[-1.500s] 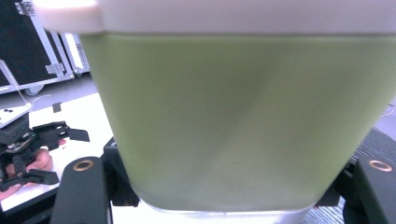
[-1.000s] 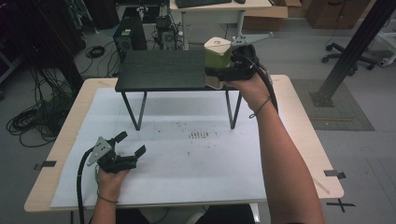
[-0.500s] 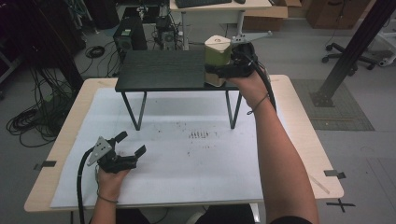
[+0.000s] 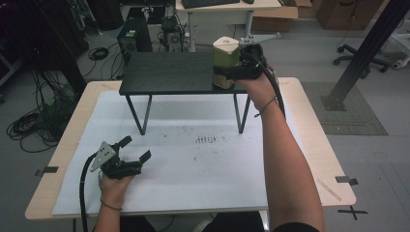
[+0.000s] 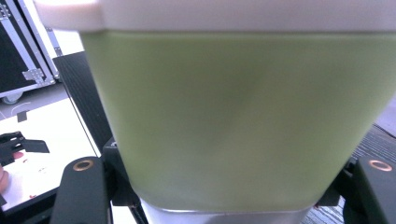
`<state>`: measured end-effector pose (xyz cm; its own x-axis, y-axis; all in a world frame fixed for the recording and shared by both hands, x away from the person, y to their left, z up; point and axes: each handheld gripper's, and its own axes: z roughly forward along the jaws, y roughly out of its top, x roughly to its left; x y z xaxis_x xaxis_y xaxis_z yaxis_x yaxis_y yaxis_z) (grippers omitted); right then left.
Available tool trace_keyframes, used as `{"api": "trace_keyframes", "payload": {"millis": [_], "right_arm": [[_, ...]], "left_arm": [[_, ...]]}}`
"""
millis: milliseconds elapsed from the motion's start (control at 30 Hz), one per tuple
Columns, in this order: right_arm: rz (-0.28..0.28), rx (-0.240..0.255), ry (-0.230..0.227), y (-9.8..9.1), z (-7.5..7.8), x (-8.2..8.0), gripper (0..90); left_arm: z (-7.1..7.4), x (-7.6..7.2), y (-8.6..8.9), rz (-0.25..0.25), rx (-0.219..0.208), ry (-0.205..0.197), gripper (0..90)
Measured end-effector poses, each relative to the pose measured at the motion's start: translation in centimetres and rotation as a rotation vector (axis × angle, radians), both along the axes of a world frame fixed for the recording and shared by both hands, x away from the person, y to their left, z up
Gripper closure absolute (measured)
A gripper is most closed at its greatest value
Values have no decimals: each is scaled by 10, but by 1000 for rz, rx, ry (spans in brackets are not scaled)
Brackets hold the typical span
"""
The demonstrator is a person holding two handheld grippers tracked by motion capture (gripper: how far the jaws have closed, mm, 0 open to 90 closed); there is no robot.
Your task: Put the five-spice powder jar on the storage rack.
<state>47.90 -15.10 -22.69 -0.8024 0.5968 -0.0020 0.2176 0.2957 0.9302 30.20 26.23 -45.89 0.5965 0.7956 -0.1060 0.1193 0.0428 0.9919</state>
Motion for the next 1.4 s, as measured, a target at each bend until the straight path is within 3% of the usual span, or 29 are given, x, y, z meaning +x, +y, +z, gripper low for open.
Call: {"api": "trace_keyframes", "payload": {"millis": [1133,1400], "right_arm": [[-3,34,-19,0,-6,2,298],[-8,12,-26,1,-7,1,275]], "left_arm": [[0,0,0,0,2,2,4],[0,0,0,-1,1,2,4]]}}
